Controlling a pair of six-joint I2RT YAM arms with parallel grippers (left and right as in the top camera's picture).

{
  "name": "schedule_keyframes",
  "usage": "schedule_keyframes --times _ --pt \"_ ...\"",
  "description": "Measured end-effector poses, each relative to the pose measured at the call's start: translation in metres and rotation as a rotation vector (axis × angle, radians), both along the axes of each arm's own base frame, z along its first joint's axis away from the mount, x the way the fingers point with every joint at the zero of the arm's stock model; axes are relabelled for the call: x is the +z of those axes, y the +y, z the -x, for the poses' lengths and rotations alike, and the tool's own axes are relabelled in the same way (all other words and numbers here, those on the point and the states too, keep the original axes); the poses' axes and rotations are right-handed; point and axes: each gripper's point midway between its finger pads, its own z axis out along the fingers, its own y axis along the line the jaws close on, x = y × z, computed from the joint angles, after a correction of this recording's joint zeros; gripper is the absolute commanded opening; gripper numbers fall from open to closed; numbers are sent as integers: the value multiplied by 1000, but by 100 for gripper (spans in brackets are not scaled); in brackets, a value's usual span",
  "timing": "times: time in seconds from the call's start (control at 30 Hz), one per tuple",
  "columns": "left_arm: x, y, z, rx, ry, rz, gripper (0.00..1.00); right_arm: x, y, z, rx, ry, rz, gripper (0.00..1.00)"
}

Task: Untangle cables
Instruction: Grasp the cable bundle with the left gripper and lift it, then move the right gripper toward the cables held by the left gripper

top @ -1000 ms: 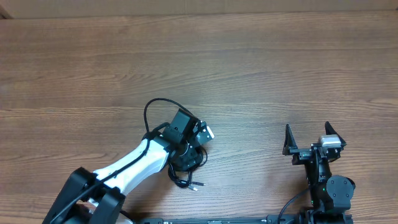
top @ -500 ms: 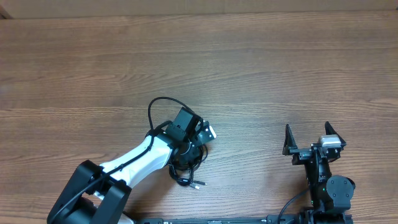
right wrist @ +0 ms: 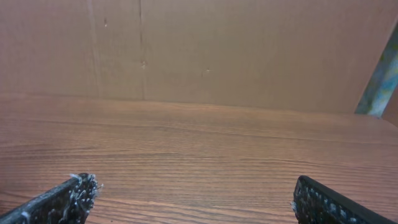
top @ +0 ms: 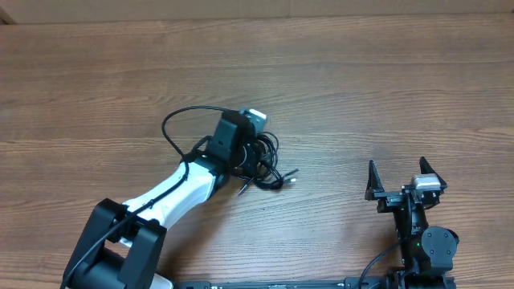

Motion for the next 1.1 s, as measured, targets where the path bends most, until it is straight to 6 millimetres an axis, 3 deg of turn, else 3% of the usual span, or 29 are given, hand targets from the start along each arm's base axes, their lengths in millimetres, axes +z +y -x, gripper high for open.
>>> schedule_keyframes --times 0.27,0.47,0.67,0.83,0.9,1.0,1.1 --pt "1 21 -12 182 59 100 4 0 0 0 0 0 0 100" --pt "2 14 0 167 128 160 4 0 0 0 0 0 0 100" --pt "21 15 4 167 108 180 4 0 1 0 5 0 -8 100" --pt "21 23 2 211 131 209 4 2 10 1 49 14 -330 100" --pt "20 31 -1 238 151 234 4 5 22 2 118 28 -445 100" --pt "21 46 -5 276 188 291 4 1 40 6 219 79 -534 100" --pt "21 51 -5 286 215 325 4 -12 46 10 230 176 -588 100"
